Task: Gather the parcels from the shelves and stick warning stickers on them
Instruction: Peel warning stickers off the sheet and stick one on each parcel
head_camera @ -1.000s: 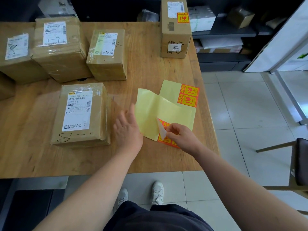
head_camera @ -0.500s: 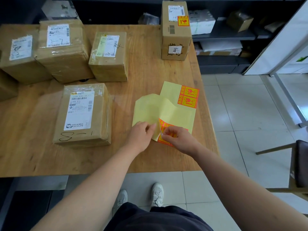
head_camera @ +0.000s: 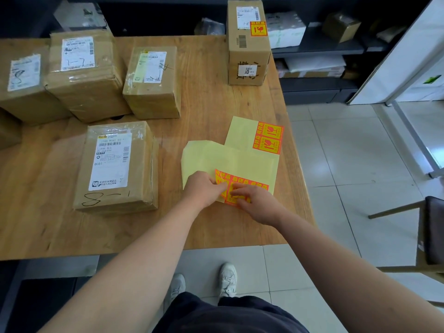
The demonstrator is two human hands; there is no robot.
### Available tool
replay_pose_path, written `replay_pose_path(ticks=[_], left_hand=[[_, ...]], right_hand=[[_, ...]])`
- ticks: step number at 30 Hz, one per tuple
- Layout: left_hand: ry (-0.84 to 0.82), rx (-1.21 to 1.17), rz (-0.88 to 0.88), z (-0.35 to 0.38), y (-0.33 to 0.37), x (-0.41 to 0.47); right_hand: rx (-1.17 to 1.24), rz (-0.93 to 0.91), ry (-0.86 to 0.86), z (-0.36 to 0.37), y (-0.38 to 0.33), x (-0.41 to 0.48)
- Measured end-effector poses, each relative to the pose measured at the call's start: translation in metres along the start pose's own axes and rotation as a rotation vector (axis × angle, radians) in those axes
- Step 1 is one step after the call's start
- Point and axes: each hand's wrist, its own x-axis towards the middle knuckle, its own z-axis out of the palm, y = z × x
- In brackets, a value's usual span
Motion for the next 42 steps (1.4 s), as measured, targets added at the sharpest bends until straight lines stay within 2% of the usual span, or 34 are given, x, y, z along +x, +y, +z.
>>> replay_pose_path(ticks=[5, 7, 11, 15, 18, 22, 26, 34, 42], left_hand=[[-0.043, 0.031, -0.071, -0.007, -0.007, 0.012], [-0.081, -0.115, -0.132, -0.007, -0.01, 0.018], [-0.098, -0.556, -0.292, -0.01, -0.009, 0.028], [-0.077, -0.751, -0.304, -0.027, -0.001, 0.026], [0.001, -0.678, -0.189, -0.037, -0.004, 0.016], [0.092, -0.605, -0.022, -0.047, -0.009, -0.01], [0.165, -0.614, 0.014, -0.057, -0.009, -0.03], [0.205, -0.579, 0.041, -0.101, -0.033, -0.054], [0.201, -0.608, -0.008, -0.158, -0.089, -0.057]], right_hand=[[-0.158, -0.029, -0.014, 0.001, 0.01, 0.006], [-0.173, -0.036, -0.026, 0.001, 0.014, 0.007], [-0.158, -0.028, -0.033, -0.002, 0.014, 0.008], [-0.159, -0.013, -0.056, -0.004, 0.012, 0.009], [-0.046, 0.052, 0.011, -0.007, 0.005, 0.012], [0.402, 0.146, 0.274, -0.022, -0.03, 0.016], [0.668, 0.148, 0.321, -0.027, -0.075, 0.021], [0.756, 0.112, 0.372, 0.0, -0.13, 0.027], [0.774, 0.139, 0.311, 0.036, -0.181, 0.035]])
